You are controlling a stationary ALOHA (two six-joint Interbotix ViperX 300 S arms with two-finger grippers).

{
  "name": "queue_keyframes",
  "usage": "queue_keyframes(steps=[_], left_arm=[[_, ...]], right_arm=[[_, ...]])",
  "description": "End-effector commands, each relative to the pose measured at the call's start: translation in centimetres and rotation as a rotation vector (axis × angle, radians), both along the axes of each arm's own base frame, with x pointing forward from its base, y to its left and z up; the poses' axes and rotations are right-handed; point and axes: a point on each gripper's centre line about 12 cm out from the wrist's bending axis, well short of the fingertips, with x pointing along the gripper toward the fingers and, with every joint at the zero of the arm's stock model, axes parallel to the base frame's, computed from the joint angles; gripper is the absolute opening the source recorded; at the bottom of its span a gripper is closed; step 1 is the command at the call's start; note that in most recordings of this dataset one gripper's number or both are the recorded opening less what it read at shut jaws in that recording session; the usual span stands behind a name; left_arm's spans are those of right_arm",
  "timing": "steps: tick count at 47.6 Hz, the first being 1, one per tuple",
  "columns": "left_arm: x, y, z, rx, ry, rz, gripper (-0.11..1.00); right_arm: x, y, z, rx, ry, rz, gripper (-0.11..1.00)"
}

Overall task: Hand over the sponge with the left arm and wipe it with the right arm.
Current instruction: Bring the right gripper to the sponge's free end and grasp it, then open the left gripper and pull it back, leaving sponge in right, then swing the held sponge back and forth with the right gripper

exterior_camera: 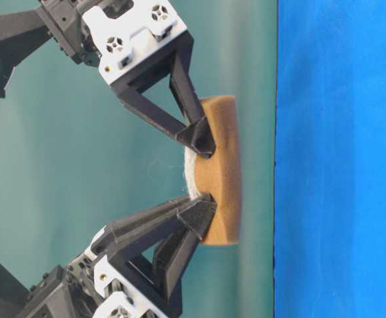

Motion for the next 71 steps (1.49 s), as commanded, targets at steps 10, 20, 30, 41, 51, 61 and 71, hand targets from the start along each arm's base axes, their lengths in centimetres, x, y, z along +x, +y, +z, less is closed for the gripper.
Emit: queue_keyframes(steps=[10, 20, 30, 41, 51, 61, 71], left_arm=[[0.2, -0.2, 1.3, -0.002, -0.049, -0.004, 0.15], [-0.4, -0.2, 2.1, -0.02, -0.089, 0.008, 0.57], [-2.8, -0.2, 3.2, -0.027, -0.156, 0.012, 0.91], [-6.5, -0.2, 3.8, -0.065, -0.244, 0.032, 0.9], [-8.1, -0.2, 4.0, -0.071, -0.273, 0.032, 0.9], [-8.0, -0.2, 3.9, -0.07, -0.27, 0.032, 0.9], [-8.1, -0.2, 3.9, -0.07, -0.271, 0.032, 0.9]], right_arm=[[0.5, -0.1, 1.4, -0.006, -0.043, 0.001, 0.27], [0.3, -0.1, 1.3, -0.005, -0.038, 0.001, 0.28], [-0.4, 0.0, 1.2, -0.006, -0.04, 0.002, 0.27], [-1.1, -0.1, 1.2, -0.009, -0.04, 0.001, 0.27], [-1.1, 0.0, 1.1, -0.009, -0.038, 0.003, 0.28], [-0.8, 0.0, -0.8, -0.001, -0.015, 0.0, 0.28], [-0.3, 0.0, -6.6, 0.021, 0.032, -0.013, 0.28]])
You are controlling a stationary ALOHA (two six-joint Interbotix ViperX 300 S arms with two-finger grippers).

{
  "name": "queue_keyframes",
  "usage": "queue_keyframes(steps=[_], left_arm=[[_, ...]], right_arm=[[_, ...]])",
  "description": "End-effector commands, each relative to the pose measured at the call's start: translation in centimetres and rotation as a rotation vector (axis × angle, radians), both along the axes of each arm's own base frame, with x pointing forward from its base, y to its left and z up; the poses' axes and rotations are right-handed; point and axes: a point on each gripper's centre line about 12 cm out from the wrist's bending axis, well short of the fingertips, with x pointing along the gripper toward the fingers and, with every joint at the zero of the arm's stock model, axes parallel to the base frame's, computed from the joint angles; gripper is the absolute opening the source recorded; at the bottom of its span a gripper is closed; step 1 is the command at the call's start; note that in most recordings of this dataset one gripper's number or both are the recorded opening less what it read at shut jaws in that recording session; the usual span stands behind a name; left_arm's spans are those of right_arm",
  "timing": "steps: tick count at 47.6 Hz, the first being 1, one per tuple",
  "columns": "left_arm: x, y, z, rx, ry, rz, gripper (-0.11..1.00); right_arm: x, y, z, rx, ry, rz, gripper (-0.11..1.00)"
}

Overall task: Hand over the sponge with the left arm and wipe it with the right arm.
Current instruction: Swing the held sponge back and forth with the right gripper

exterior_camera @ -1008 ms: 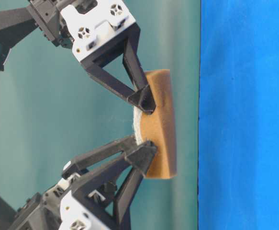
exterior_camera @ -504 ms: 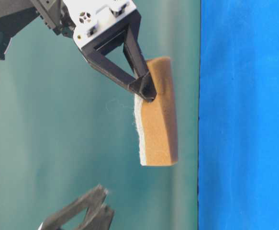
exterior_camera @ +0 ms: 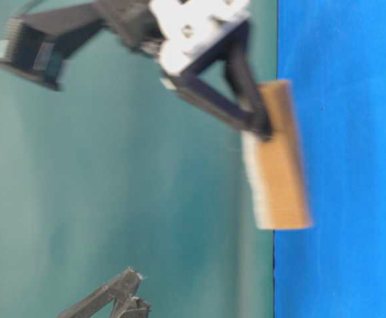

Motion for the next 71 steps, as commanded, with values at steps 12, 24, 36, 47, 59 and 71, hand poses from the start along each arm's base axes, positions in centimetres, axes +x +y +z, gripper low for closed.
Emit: queue_keyframes(steps=[12, 24, 36, 47, 59, 71], left_arm=[[0.1, -0.1, 0.9, 0.0, -0.032, -0.003, 0.9], [0.1, -0.1, 1.1, 0.009, -0.048, -0.005, 0.9], [0.2, -0.1, 1.1, 0.009, -0.051, -0.005, 0.9], [0.2, -0.1, 1.1, 0.008, -0.051, -0.005, 0.9], [0.2, -0.1, 1.0, 0.012, -0.049, -0.006, 0.9], [0.2, -0.1, 1.0, 0.016, -0.048, -0.008, 0.9]], right_arm=[[0.1, 0.3, -6.4, 0.014, 0.069, -0.001, 0.28], [0.0, -0.1, -7.9, 0.015, 0.107, -0.013, 0.28], [-0.8, -5.3, -7.8, -0.04, 0.141, -0.093, 0.27], [-1.4, -10.9, -7.1, -0.114, 0.129, -0.167, 0.27], [-1.4, -13.1, -6.7, -0.144, 0.122, -0.193, 0.26], [-0.9, -9.2, -7.4, -0.109, 0.138, -0.12, 0.26]])
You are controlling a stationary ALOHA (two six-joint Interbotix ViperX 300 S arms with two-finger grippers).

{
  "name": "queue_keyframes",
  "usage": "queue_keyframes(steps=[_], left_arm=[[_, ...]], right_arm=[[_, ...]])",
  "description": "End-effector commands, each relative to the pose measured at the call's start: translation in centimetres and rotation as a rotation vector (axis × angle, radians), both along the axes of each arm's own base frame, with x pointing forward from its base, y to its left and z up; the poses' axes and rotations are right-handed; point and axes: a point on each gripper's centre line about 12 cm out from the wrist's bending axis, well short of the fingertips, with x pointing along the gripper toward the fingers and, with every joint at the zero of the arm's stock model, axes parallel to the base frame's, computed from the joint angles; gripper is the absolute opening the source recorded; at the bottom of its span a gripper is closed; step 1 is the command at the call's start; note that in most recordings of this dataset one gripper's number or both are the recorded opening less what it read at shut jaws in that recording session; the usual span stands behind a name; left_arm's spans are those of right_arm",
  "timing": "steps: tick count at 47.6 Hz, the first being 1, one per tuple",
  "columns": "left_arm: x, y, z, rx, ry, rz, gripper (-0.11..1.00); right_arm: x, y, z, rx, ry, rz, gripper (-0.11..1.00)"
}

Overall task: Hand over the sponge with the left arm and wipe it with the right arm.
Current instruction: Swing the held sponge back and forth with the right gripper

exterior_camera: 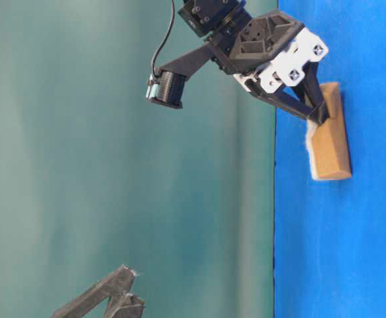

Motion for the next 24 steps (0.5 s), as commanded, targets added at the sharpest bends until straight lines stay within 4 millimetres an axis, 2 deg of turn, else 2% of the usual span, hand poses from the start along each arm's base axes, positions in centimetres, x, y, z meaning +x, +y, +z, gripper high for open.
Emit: queue_keyframes(steps=[1, 16, 24], left_arm=[[0.1, 0.0, 0.7, -0.001, -0.026, -0.001, 0.9], [0.2, 0.0, 0.7, 0.0, -0.029, -0.001, 0.9], [0.2, 0.0, 0.8, -0.001, -0.031, -0.001, 0.9]], right_arm=[[0.6, 2.4, 0.5, 0.007, -0.013, 0.055, 0.26], [1.5, 12.0, 0.3, 0.122, -0.02, 0.204, 0.26], [1.5, 15.1, 0.6, 0.159, -0.012, 0.251, 0.26]])
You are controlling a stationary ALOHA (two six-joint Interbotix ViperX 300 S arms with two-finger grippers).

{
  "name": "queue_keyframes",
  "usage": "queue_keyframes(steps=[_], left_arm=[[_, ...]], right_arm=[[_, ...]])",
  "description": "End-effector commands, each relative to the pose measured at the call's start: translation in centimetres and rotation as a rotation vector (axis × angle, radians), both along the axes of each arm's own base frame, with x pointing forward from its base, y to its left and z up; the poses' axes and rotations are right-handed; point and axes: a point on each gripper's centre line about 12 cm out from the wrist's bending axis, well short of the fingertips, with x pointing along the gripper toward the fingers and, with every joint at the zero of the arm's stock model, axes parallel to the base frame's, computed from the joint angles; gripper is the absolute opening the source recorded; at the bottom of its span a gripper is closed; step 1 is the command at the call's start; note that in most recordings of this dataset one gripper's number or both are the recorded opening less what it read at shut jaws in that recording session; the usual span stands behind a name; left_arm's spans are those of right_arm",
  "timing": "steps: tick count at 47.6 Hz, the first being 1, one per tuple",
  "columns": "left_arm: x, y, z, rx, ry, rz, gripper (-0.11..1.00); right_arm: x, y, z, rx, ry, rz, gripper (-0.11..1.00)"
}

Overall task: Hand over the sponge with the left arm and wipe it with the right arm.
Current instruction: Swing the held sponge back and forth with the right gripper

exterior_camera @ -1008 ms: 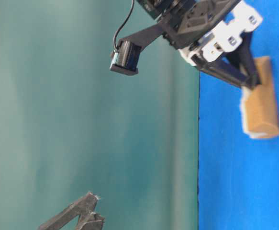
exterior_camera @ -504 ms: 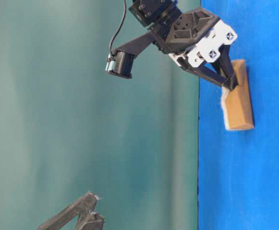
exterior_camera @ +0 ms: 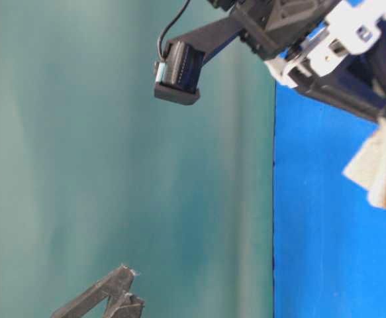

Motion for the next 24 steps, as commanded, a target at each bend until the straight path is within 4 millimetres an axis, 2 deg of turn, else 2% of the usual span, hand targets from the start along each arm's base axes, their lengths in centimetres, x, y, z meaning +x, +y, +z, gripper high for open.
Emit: queue_keyframes(steps=[1, 6, 12, 19, 24], left_arm=[[0.1, 0.0, 0.7, -0.003, -0.025, 0.0, 0.9], [0.1, 0.0, 0.8, -0.003, -0.028, 0.0, 0.9], [0.1, 0.0, 0.8, -0.003, -0.029, 0.0, 0.9], [0.1, 0.0, 0.7, -0.004, -0.026, 0.0, 0.9], [0.1, 0.0, 0.7, -0.004, -0.026, 0.0, 0.9]], right_arm=[[0.3, 2.8, 1.2, 0.016, -0.025, 0.058, 0.26], [0.4, 3.8, 1.4, 0.022, -0.018, 0.077, 0.26], [0.4, 3.4, 1.3, 0.008, -0.003, 0.077, 0.26], [0.5, 0.8, 1.3, -0.01, 0.007, 0.023, 0.26], [0.3, -2.6, 1.4, -0.046, 0.005, -0.026, 0.26]])
